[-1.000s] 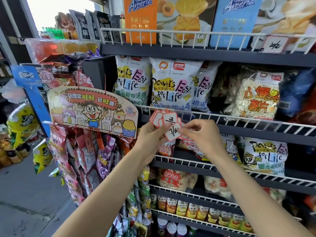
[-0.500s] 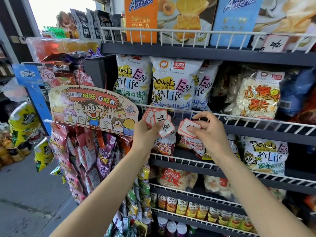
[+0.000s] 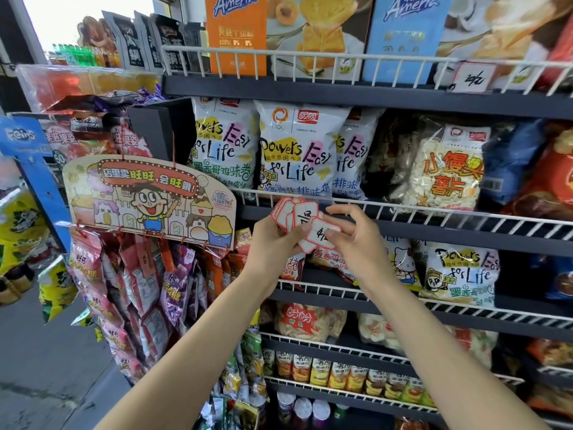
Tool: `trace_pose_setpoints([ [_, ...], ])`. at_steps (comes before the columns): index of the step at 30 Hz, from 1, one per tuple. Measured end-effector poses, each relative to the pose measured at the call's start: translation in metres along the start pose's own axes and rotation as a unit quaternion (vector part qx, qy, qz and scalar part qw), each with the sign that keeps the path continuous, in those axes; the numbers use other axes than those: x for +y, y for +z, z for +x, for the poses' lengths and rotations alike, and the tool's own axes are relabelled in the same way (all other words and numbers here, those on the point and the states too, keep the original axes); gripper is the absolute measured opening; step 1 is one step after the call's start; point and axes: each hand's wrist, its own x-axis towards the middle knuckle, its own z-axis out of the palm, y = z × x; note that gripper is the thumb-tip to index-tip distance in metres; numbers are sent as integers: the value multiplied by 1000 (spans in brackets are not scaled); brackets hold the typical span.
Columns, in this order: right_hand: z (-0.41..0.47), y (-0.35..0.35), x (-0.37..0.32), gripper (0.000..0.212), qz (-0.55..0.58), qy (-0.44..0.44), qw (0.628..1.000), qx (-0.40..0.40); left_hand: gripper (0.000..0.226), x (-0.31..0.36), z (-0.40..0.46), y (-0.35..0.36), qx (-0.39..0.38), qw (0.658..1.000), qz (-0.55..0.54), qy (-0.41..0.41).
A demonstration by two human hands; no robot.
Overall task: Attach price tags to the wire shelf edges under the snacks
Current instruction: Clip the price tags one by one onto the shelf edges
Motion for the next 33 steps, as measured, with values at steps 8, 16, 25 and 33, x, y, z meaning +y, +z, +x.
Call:
trace_pose_setpoints([
  [8, -4, -65, 3, 4, -64, 1, 994, 85, 3, -3, 16, 60, -34, 998, 47, 32],
  [16, 0, -171, 11, 11, 26, 51, 991, 119, 22, -13, 34, 162, -82, 996, 37, 24],
  [25, 22, -246, 33, 10, -87, 2, 989, 123, 23, -33, 48, 212, -77, 971, 217, 59],
  [33, 52, -271, 43, 16, -313, -117, 937, 104, 15, -30, 44, 235, -181, 935, 304, 16],
])
